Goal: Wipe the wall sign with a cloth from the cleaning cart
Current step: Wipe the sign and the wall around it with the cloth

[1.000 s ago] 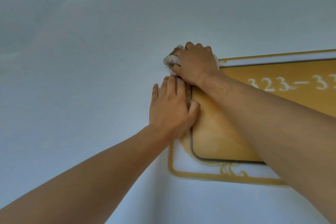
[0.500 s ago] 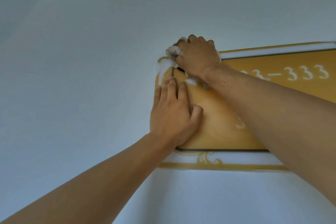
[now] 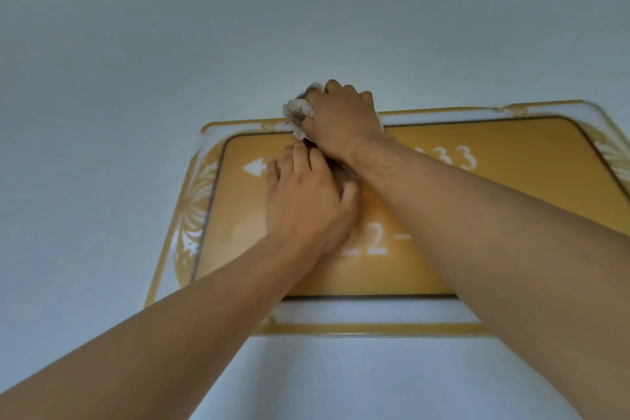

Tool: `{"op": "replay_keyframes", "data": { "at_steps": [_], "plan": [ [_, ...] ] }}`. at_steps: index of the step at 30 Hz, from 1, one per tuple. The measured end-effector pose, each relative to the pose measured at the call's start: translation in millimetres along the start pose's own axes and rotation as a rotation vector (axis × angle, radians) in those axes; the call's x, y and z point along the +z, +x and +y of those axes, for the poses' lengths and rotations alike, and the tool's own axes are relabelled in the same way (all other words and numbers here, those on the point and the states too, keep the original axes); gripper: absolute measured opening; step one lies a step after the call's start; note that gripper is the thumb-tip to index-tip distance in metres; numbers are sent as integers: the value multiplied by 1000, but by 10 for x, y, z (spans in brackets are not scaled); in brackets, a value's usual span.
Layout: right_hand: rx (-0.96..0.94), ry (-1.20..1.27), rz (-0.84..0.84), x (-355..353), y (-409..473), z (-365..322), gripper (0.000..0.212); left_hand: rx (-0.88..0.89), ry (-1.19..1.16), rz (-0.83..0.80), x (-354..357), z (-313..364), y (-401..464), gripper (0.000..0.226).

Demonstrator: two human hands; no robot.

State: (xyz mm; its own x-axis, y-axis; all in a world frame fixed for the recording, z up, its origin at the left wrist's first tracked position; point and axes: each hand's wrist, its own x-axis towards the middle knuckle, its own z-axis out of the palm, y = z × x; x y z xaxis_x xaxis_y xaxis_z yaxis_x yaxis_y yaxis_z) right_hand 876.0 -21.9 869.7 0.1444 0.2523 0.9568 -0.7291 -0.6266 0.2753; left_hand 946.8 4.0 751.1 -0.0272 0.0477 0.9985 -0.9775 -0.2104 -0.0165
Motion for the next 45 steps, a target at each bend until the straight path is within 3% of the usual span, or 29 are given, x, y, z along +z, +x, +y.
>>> {"op": "replay_keyframes", "data": {
  "at_steps": [19,45],
  "plan": [
    [45,-8,30,-328,-384,1502,44,118,51,57,454,1346,145,53],
    [103,26,68,-787,-993,3364,43,162,88,8,1038,3221,85,71]
  ]
}}
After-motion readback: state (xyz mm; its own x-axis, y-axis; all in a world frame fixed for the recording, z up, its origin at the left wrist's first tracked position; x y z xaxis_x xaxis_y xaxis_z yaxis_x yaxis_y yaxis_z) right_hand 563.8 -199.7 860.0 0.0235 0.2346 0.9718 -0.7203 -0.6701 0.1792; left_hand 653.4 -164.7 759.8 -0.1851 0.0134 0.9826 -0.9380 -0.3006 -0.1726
